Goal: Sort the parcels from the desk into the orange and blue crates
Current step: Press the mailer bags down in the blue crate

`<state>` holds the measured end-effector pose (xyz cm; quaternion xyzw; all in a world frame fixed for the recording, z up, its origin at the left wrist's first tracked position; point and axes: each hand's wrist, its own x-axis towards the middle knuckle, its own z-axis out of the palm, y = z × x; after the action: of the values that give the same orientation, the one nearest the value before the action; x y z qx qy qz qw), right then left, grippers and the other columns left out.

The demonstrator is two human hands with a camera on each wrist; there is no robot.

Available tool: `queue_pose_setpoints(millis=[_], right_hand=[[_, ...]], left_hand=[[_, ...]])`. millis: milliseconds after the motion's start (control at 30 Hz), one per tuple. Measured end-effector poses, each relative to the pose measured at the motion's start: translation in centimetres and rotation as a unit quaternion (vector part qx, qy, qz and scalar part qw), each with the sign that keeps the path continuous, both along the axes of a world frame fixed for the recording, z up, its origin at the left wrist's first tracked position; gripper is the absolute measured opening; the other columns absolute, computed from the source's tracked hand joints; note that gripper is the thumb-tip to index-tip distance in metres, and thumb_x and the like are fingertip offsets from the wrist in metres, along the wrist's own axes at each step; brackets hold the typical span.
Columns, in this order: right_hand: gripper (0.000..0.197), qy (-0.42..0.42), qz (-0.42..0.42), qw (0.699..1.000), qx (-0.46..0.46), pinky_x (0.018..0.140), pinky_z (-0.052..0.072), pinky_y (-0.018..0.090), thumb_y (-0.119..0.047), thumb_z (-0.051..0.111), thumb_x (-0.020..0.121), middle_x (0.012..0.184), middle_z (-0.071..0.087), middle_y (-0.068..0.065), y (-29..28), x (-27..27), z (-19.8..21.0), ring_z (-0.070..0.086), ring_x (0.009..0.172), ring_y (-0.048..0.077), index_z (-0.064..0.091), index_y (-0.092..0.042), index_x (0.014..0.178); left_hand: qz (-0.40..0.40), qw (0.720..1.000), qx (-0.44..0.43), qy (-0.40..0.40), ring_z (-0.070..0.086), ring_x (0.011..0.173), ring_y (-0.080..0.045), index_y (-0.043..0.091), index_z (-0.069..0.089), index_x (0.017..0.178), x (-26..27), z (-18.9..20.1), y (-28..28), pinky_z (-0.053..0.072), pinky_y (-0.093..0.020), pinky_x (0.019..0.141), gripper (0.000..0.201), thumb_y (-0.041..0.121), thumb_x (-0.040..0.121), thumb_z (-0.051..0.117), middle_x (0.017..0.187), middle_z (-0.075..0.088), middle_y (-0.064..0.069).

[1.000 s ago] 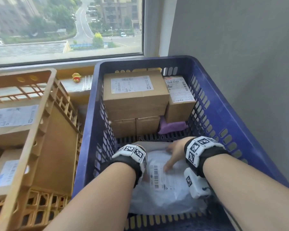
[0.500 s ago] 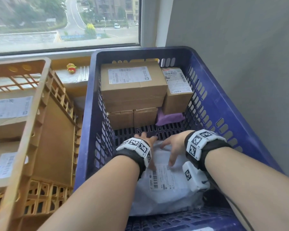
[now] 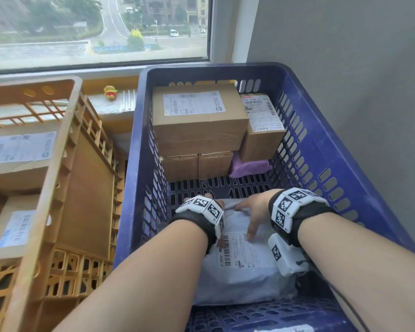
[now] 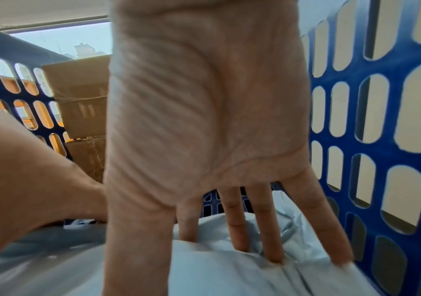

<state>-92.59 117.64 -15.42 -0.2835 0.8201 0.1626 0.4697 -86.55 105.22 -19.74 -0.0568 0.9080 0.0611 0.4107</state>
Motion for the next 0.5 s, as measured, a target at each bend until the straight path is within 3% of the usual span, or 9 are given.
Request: queue_pose_setpoints(millis=[200, 367, 500], right_hand=[[0.086, 0.036, -0.025, 0.998, -0.041, 0.108, 0.042, 0.039, -0.039, 0.081, 0.077, 0.153, 0.042, 0.001, 0.1, 0.5, 0.2, 0.047, 0.134, 0.024, 0.039, -0.023, 0.151], [0.087, 0.036, -0.037, 0.998, -0.039, 0.106, 0.044, 0.039, -0.034, 0.082, 0.078, 0.150, 0.045, 0.002, 0.3, 0.8, -0.5, 0.050, 0.131, 0.024, 0.037, -0.022, 0.152], [0.089, 0.037, -0.030, 0.998, -0.034, 0.105, 0.045, 0.040, -0.033, 0.082, 0.077, 0.148, 0.046, 0.003, 0.3, 0.8, -1.1, 0.050, 0.130, 0.026, 0.035, -0.023, 0.152]], left_hand=[[0.016, 0.999, 0.027, 0.019, 0.031, 0.138, -0.031, 0.029, 0.032, 0.144, 0.7, -1.0, 0.3, 0.032, -0.048, 0.106, 0.096, 0.045, 0.066, 0.084, 0.152, 0.025, -0.006], [-0.009, 1.000, 0.005, -0.001, 0.039, 0.132, -0.034, 0.027, 0.031, 0.146, 0.3, 0.4, 0.8, 0.041, -0.049, 0.100, 0.099, 0.043, 0.065, 0.085, 0.146, 0.032, -0.010], [-0.015, 1.000, -0.003, 0.011, 0.039, 0.132, -0.034, 0.024, 0.033, 0.145, 0.5, 0.2, 0.8, 0.040, -0.050, 0.102, 0.093, 0.040, 0.069, 0.083, 0.145, 0.036, -0.013]])
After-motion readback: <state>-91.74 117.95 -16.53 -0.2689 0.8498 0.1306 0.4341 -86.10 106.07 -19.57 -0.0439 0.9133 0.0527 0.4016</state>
